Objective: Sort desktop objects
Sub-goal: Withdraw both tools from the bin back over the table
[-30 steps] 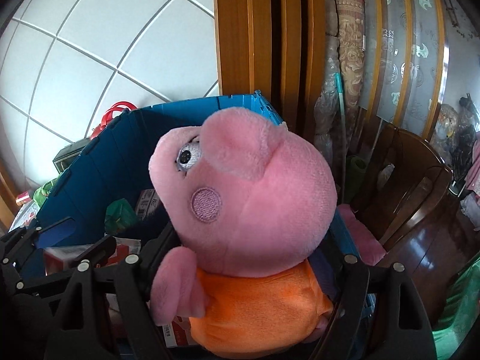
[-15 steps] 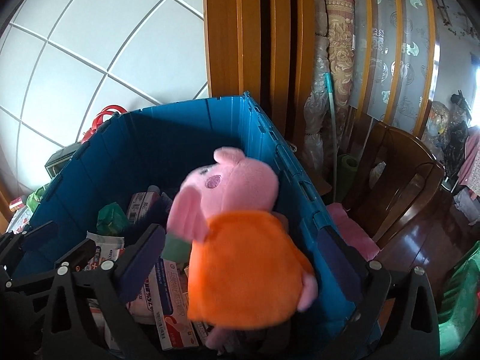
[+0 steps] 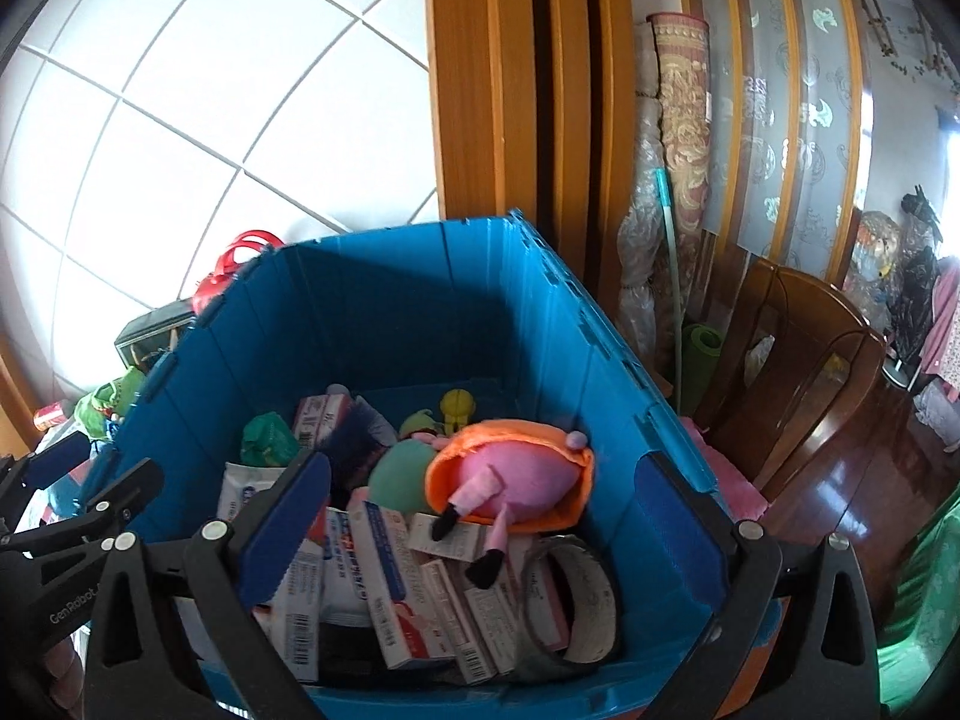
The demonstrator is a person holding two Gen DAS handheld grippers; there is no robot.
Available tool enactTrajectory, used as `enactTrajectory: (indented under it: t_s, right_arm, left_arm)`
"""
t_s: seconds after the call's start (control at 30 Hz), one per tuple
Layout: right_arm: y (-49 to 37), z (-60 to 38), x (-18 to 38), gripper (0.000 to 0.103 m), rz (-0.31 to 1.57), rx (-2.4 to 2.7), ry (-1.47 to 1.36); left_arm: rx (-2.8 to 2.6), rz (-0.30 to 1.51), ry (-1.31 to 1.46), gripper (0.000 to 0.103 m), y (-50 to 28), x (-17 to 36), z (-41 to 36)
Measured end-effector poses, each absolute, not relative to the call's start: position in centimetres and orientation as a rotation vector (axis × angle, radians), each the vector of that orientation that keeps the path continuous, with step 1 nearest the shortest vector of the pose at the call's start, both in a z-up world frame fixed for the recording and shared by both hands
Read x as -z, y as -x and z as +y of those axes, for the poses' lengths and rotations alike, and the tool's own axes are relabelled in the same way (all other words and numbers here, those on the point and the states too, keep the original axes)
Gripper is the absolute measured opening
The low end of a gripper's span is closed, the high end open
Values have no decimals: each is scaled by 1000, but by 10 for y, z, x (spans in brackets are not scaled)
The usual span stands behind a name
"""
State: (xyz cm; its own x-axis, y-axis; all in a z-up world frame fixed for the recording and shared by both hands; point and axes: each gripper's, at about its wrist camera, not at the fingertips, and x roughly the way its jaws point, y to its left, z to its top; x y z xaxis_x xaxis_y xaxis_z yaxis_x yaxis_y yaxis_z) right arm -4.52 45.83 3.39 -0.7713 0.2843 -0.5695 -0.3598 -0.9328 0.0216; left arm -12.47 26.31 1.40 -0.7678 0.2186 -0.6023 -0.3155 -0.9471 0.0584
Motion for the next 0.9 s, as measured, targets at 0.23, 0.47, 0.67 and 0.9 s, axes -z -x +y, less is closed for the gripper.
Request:
enactTrajectory:
  t_s: [0.23,0.47,0.67,0.9]
  right_arm:
    - [47,407,-47,103,184,-2735,821]
    - [60,313,-53,103,117,-2848,796]
    - [67,221,-50,103,119,-2950,730]
    - [83,113,-10,103,74,-3046,840]
  left_arm:
    - [-2749,192,895,80,122,-19,203]
    - [-2841,140,918,80,124,-11,99]
    - [-2930,115,1017,80,128,22,-10]
    - [-2977,156,1250,80,136,92,-123]
